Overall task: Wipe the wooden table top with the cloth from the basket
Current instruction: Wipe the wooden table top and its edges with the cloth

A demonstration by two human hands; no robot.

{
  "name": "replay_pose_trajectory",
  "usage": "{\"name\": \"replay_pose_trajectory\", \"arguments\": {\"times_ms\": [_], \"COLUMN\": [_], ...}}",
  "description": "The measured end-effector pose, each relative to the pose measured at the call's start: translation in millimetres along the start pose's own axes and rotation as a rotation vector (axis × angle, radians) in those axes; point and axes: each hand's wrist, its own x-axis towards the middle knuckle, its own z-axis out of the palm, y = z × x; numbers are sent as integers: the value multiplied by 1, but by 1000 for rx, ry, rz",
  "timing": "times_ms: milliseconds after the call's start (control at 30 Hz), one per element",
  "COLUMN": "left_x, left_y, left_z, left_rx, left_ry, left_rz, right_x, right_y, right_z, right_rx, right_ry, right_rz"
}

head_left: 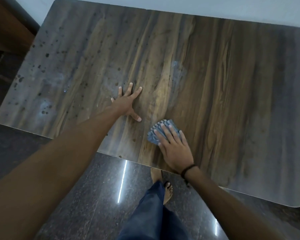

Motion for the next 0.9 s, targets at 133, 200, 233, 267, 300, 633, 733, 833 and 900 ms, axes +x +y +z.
{"name": "replay_pose_trajectory", "arguments": {"times_ms": [133, 200, 233, 267, 300, 633, 733, 833, 900], "left_x": [-1, -3, -2, -1, -1, 0, 1, 3, 3], "left_y": [0, 0, 0, 0, 0, -2, -1, -2, -2], "left_z": [-2, -2, -2, -2, -2, 0, 0, 1, 2], "left_rx": [-13, -15, -17, -23, -29, -36, -36, -45, -28], "left_ry": [-7, -10, -15, -18, -18, -8, -14, -25, -32], "left_rz": [6, 7, 13, 16, 13, 17, 15, 10, 5], "right_x": [83, 103, 97, 83, 61, 122, 71, 113, 160], "right_y": [61, 63, 51, 33, 16, 53, 27, 70, 100], "right_z": [-30, -35, -29, -21, -13, -34, -19, -35, -55], "right_rx": [46, 96, 75, 46, 27, 92, 34, 41, 95], "right_ry": [65, 69, 80, 67, 33, 64, -5, 35, 51], "right_rz": [252, 391, 379, 302, 195, 364, 112, 203, 401]}}
